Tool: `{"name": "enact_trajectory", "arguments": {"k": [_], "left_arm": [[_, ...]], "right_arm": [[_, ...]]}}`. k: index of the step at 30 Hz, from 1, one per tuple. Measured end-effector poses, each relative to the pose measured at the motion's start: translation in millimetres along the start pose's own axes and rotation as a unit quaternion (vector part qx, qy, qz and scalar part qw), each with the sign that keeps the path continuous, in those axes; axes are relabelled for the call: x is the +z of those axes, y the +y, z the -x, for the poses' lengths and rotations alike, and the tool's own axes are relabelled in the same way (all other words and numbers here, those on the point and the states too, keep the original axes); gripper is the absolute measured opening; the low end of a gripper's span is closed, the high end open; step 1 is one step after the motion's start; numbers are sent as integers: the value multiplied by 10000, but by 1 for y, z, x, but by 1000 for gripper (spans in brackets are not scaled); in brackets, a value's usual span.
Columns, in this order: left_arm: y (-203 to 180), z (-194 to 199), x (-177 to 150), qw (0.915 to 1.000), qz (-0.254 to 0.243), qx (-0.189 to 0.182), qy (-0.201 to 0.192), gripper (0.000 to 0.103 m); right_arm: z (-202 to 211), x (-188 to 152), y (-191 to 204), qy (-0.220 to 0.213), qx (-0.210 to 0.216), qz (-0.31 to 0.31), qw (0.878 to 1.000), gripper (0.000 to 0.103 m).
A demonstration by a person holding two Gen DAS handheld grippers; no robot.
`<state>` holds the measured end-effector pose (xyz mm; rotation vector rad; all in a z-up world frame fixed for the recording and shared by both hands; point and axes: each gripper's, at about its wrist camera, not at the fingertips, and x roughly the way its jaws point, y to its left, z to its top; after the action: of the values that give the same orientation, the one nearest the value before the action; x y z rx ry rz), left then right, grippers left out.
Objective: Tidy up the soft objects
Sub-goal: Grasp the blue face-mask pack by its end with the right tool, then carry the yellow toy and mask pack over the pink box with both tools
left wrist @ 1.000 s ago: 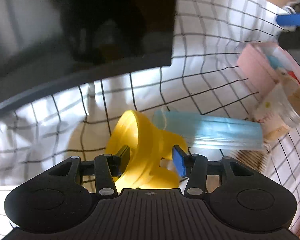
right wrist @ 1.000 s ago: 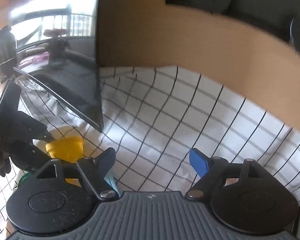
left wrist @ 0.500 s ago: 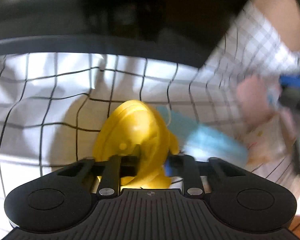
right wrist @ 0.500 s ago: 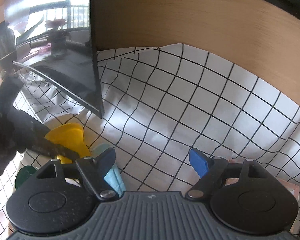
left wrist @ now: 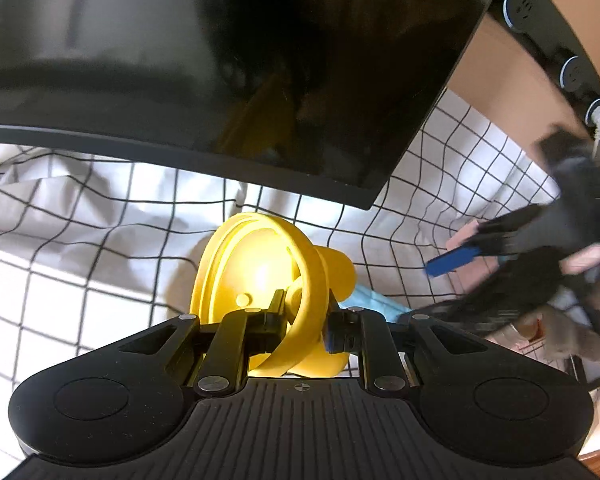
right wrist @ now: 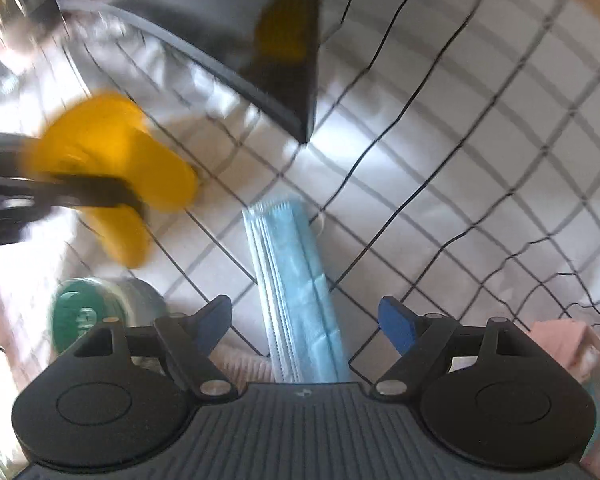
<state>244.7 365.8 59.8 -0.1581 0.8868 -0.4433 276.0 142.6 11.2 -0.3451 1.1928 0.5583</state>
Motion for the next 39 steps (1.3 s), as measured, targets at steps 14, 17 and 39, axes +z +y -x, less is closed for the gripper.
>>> {"name": "enact_trajectory", "arguments": {"k": [14, 17, 39], "left_arm": [[11, 44, -21, 9970, 524, 355, -453, 20], [-6, 72, -24, 9964, 377, 457, -613, 20], [-143, 121, -57, 9951, -101, 440, -880, 20]], "right_arm": [[7, -13, 27, 195, -8, 179, 9997, 10], [59, -23, 31, -335, 218, 101, 9991, 10], [227, -150, -8, -2069, 545, -379, 9761, 11]]}}
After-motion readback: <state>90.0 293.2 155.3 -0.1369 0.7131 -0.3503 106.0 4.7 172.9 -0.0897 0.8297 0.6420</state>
